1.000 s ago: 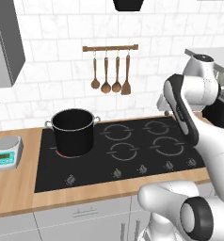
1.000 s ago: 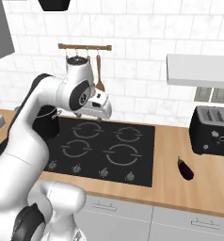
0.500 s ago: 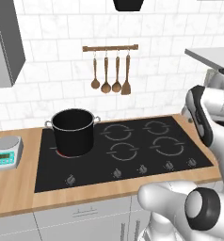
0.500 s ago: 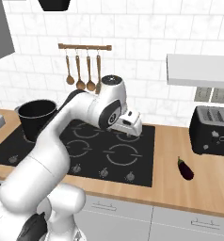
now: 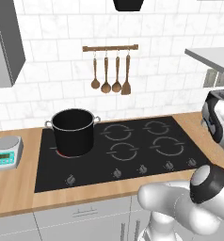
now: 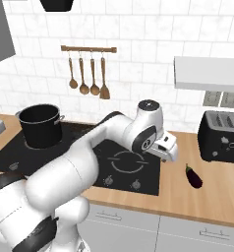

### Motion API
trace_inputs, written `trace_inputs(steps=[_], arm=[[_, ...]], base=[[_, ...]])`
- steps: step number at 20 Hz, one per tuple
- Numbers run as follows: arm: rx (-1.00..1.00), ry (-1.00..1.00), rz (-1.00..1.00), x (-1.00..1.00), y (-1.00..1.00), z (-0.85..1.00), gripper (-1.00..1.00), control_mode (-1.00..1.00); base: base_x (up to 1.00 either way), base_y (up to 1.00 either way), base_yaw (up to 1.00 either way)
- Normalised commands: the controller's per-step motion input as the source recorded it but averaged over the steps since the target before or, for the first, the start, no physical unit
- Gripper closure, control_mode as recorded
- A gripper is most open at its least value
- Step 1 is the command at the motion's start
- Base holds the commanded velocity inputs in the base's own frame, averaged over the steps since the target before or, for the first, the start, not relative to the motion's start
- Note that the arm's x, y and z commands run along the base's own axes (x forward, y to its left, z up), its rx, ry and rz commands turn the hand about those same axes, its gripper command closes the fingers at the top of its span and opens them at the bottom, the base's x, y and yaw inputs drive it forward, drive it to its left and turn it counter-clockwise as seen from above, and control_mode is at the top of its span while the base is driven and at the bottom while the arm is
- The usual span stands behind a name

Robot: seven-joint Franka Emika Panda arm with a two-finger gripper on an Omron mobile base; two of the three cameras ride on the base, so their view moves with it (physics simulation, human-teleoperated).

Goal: Put the eggplant and cucumber in the pot. Retrieve the spatula and lightly stir the vegetables in the pot.

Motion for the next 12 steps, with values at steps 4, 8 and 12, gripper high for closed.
trace_inputs(steps=[4, 8, 12], arm=[[0.0, 0.1, -0.03, 0.21, -0.96, -0.33, -1.0, -1.0], [0.0, 0.0, 0.0, 0.2, -0.72, -0.12, -1.0, -1.0], [0.0, 0.03, 0.0, 0.29, -0.54, -0.11, -1.0, -1.0]], base=[[0.0, 0.0, 0.0], [0.0, 0.0, 0.0], [0.0, 0.0, 0.0]])
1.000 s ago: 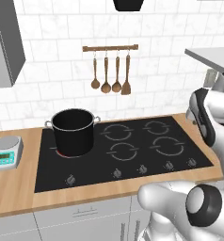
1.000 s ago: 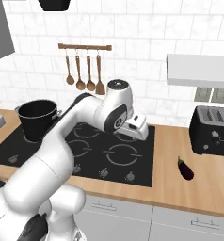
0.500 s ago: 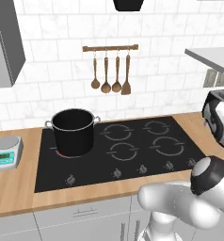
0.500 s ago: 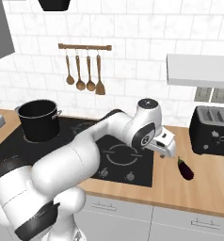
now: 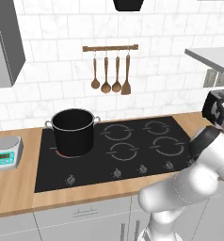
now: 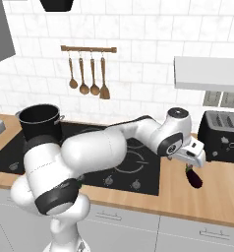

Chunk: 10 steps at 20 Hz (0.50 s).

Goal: Put the eggplant and cucumber in the pot. Retrieve the spatula and lightly stir the vegetables in the pot.

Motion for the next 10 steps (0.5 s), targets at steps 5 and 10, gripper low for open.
trace_inputs(steps=[5, 10], arm=[[0.0, 0.11, 0.09, 0.23, -0.21, -0.34, -1.0, -1.0], [-0.01, 0.07, 0.12, 0.15, -0.1, -0.44, -1.0, -1.0]], base=[[0.0, 0.0, 0.0], [0.0, 0.0, 0.0]])
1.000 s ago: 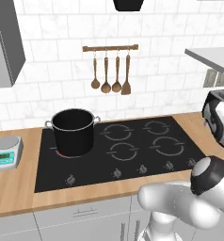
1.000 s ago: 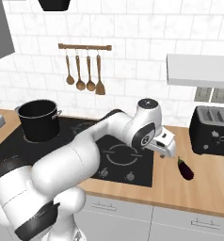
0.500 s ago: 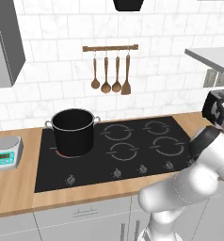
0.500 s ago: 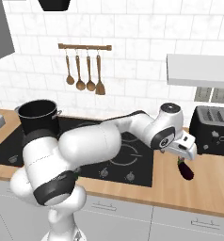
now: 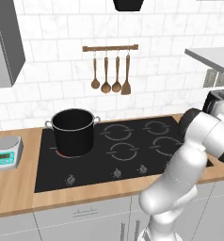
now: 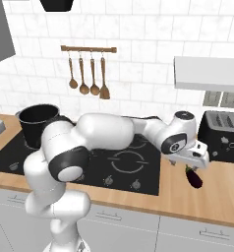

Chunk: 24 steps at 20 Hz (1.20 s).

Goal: Put the eggplant and cucumber in the pot. Retrieve the spatula and lightly stir the vegetables in the pot.

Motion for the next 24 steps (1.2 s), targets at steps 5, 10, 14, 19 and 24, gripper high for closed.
trace_inputs(steps=[5, 10, 14, 19, 24], arm=[[-0.02, 0.01, 0.1, 0.05, -0.22, -0.33, -1.0, -1.0], [-0.02, 0.02, 0.09, 0.06, -0.16, -0.25, -1.0, -1.0], [0.0, 0.02, 0.1, 0.08, -0.11, -0.24, -1.0, -1.0], [0.0, 0.0, 0.11, 0.13, -0.11, -0.18, -1.0, -1.0], [-0.01, 0.01, 0.11, 0.15, -0.06, -0.19, -1.0, -1.0]], base=[[0.0, 0.0, 0.0], [0.0, 0.0, 0.0], [0.0, 0.0, 0.0], [0.0, 0.0, 0.0], [0.0, 0.0, 0.0]])
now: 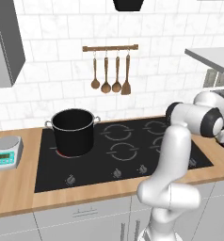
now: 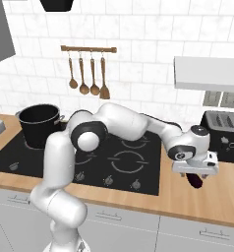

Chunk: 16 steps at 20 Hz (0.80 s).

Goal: Put the eggplant and cucumber in the pot. Retrieve the spatula and lightly stir the vegetables in the pot.

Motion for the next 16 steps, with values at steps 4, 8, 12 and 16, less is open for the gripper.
trace_inputs(steps=[4, 8, 12, 16], arm=[[-0.02, 0.03, 0.1, 0.17, 0.0, -0.31, -1.0, -1.0], [-0.03, 0.04, 0.08, 0.14, 0.0, -0.32, -1.0, -1.0], [-0.04, 0.04, 0.08, 0.2, 0.0, -0.3, -1.0, -1.0], [-0.06, 0.04, 0.08, 0.18, 0.0, -0.3, 1.0, -1.0]], base=[[0.0, 0.0, 0.0], [0.0, 0.0, 0.0], [0.0, 0.0, 0.0], [0.0, 0.0, 0.0]])
